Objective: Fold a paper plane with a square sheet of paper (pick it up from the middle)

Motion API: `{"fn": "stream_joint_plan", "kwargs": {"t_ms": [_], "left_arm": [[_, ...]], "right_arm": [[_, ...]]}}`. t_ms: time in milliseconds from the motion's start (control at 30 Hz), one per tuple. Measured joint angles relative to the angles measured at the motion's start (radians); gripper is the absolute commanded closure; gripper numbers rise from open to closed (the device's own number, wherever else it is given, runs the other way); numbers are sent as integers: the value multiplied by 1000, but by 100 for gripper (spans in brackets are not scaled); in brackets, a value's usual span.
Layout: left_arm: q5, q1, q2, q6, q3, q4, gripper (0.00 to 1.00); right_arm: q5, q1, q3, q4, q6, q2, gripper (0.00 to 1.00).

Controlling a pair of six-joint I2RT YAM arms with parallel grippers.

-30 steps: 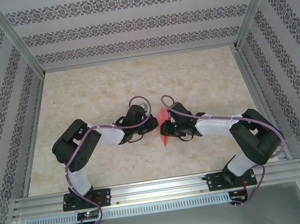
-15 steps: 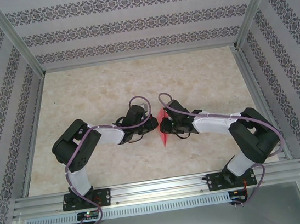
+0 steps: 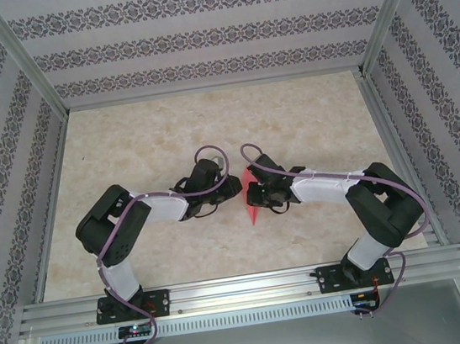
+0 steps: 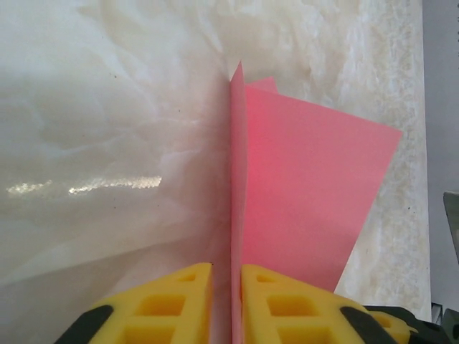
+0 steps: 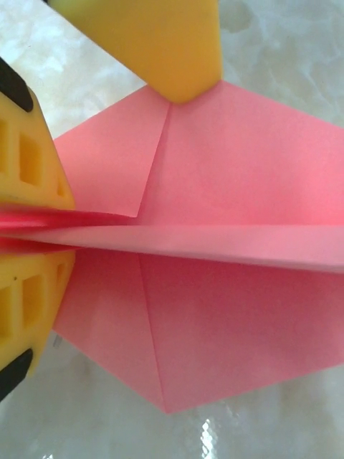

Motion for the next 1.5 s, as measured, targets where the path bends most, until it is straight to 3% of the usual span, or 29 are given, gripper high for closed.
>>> {"fn": "stream_joint_plan", "kwargs": {"t_ms": [233,367,500,767,1100,1500], "left_arm": [[-55,18,-67,5,0,-92,43],[-154,29,-151,22,0,-203,22],[-278,36,-233,29,-6,-304,12],[-418,43,-294,33,-24,-422,8],[-436,43,-294,34,-35,-448,0],[-448,46,-294,34,-35,-484,0]], "right_arm": [[37,0,64,-106,-36,1,94],[70,0,115,-187,-103,1,94],[103,-3,149,-250,-160,9,92],[138,-3,195,-287,-190,92,85],[144,-3,211,-289,-182,137,83],[174,5,253,-298,-162,190,88]]}}
